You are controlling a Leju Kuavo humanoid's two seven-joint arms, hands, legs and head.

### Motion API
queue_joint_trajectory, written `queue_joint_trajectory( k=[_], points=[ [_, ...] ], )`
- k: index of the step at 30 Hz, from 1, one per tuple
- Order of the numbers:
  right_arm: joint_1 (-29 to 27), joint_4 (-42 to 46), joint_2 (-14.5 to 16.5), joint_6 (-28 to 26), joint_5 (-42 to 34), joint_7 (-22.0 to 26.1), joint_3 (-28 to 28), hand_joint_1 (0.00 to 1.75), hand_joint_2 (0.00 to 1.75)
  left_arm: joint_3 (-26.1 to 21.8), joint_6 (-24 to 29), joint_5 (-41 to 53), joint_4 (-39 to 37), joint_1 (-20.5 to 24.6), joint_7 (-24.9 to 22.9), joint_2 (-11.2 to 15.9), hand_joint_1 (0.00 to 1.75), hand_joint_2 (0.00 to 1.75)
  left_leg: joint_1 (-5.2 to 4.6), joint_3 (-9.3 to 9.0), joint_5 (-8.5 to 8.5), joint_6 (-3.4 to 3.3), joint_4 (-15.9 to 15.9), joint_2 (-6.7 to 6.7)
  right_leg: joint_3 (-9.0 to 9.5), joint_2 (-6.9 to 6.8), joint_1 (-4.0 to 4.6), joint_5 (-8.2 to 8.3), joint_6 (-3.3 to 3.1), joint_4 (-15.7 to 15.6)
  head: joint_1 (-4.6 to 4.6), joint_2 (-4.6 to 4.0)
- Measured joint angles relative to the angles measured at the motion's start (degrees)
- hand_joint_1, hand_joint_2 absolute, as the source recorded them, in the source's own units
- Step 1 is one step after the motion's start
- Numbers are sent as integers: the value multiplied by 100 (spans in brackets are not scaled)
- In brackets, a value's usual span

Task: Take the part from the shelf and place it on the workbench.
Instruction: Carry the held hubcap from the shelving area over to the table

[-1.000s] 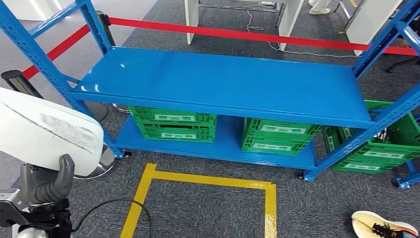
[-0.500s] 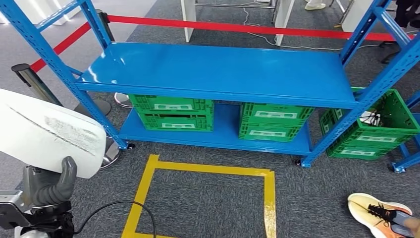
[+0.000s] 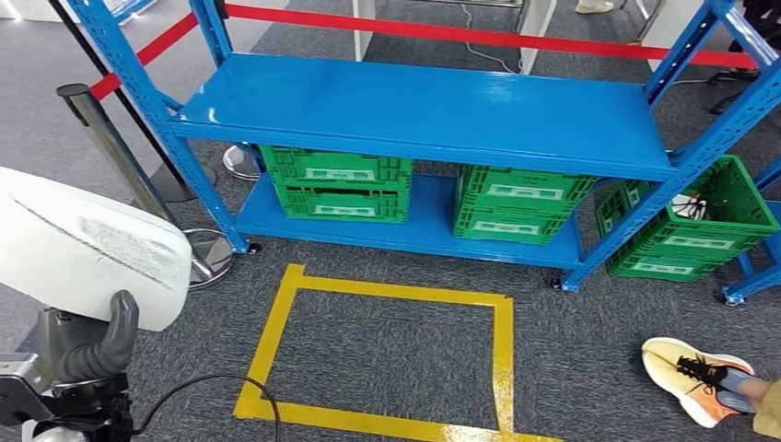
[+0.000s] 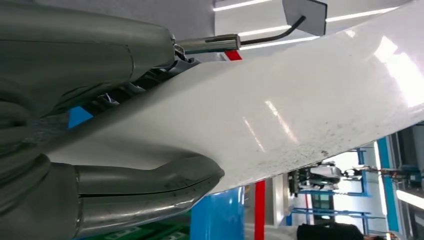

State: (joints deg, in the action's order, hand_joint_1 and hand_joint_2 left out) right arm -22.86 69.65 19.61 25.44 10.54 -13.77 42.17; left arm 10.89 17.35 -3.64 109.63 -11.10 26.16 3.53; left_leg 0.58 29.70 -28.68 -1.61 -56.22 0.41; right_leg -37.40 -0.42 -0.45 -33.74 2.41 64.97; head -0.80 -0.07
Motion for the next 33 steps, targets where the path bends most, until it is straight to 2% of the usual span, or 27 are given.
queue_joint_trajectory(
  k=[1,2,3,4,6,7,8,10,12,13,14,16,17,18,19,20,21,22,24,25,27,28,29,30,31,32,33],
  points=[
    [4,-1,0,11,-2,13,-2,0,175,-1,2,-1,0,-1,0,0,175,175,-10,74,58,-12,-5,7,-70,12,-3,-231,8,370,-10,0],
    [8,-2,1,23,-4,21,-4,0,175,-1,2,-1,0,-2,0,-1,175,175,-20,151,116,-14,-12,12,-98,17,-3,-337,13,672,-14,0],
    [12,-2,1,36,-7,33,-5,0,175,-1,3,-1,0,-2,0,0,175,175,-29,227,171,-14,-20,16,-60,19,-3,-307,13,821,-16,0],
    [14,-2,2,50,-8,52,-6,0,175,-1,4,-1,0,-3,0,0,175,175,-33,300,223,-9,-30,17,77,20,-3,-160,8,765,-18,0],
    [26,-2,2,89,18,127,-4,0,175,-1,10,0,0,-3,-2,2,175,175,-37,410,316,18,-47,15,598,24,-5,172,-15,106,-20,0],
    [39,-2,2,109,46,173,-4,0,175,-1,13,1,0,0,-4,2,175,175,-45,454,359,41,-58,15,903,31,0,239,-25,-339,-20,0],
    [51,-2,3,131,81,220,-4,0,175,-2,15,1,0,3,-8,2,175,175,-52,486,409,69,-66,15,1133,39,5,232,-37,-710,-18,0],
    [56,-2,4,176,144,291,2,0,175,-2,7,1,0,13,-13,2,175,175,-59,543,517,126,-63,17,1303,52,25,174,-55,-1036,-13,0],
    [46,-3,7,223,191,341,33,0,175,-1,-15,1,-2,16,-11,6,175,175,-49,605,555,188,-68,9,1221,44,18,214,-90,-1047,-10,0],
    [45,-3,9,239,209,359,55,0,175,-1,-27,-3,-4,18,-9,10,175,175,-46,653,452,221,-150,2,1174,35,8,247,-124,-1043,-3,0],
    [48,-3,11,250,221,370,75,0,175,0,-41,-7,-6,21,-6,13,175,175,-40,724,242,252,-353,-4,1117,23,-1,286,-171,-1036,9,0],
    [57,-2,13,270,232,372,96,0,175,1,-64,-14,-9,28,-1,15,175,175,-28,905,-329,293,-1082,-10,989,6,7,361,-255,-985,29,0],
    [60,-2,13,285,234,363,100,0,175,1,-73,-15,-10,29,0,15,175,175,-25,973,-533,300,-1476,-10,909,1,20,398,-280,-950,34,0],
    [62,-2,13,303,242,353,103,0,175,1,-76,-14,-11,30,0,15,175,175,-26,980,-602,297,-1741,-11,826,-2,34,433,-291,-910,34,0],
    [62,-2,13,320,256,344,107,0,175,2,-76,-12,-12,30,0,15,175,175,-29,902,-540,282,-1816,-11,739,-4,51,467,-297,-869,36,0],
    [62,-2,13,335,275,338,112,0,175,2,-77,-10,-13,32,1,15,175,175,-36,737,-395,252,-1696,-12,652,-4,69,502,-302,-826,35,0],
    [63,-2,13,345,297,337,116,0,175,2,-78,-9,-13,34,3,15,175,175,-49,492,-239,206,-1396,-13,575,-1,84,536,-304,-790,35,0],
    [65,-2,18,354,320,341,120,0,175,2,-80,-9,-13,40,5,15,175,175,-71,203,-169,144,-988,-13,511,2,101,570,-300,-760,33,0],
    [66,0,27,369,363,357,129,0,175,2,-90,-10,-13,55,23,15,175,175,-113,-249,-200,54,-258,-13,431,2,111,654,-267,-732,28,0],
    [68,1,32,380,381,368,132,0,175,2,-95,-11,-13,60,35,15,175,175,-132,-342,-238,29,-66,-13,404,-1,103,705,-240,-736,28,0],
    [70,1,36,399,411,385,136,0,175,2,-100,-13,-13,66,53,14,175,175,-138,-315,-153,0,52,1,361,4,83,771,-179,-745,34,0],
    [68,1,38,407,431,390,137,0,175,2,-100,-12,-13,71,55,11,175,175,-126,-267,-85,-27,86,14,316,14,81,692,-149,-703,33,0],
    [65,1,39,412,451,397,137,0,175,2,-100,-8,-13,75,53,10,175,175,-108,-209,-10,-51,118,27,252,26,80,509,-120,-571,28,0],
    [62,1,39,416,476,403,138,0,175,2,-99,-3,-13,75,50,9,175,175,-90,-136,63,-69,134,41,168,36,70,227,-92,-321,21,0],
    [58,2,39,423,494,409,138,0,175,1,-99,1,-13,72,46,8,175,175,-88,-48,132,-80,130,41,75,39,60,-71,-65,16,15,0],
    [58,1,39,431,508,416,137,0,175,0,-99,2,-14,67,45,9,175,175,-85,45,202,-78,120,44,5,39,44,-290,-42,391,9,0],
    [57,1,39,439,520,421,137,0,175,-1,-100,2,-16,62,46,8,175,175,-83,143,273,-70,109,48,-18,38,31,-368,-20,694,7,0]
  ],
)
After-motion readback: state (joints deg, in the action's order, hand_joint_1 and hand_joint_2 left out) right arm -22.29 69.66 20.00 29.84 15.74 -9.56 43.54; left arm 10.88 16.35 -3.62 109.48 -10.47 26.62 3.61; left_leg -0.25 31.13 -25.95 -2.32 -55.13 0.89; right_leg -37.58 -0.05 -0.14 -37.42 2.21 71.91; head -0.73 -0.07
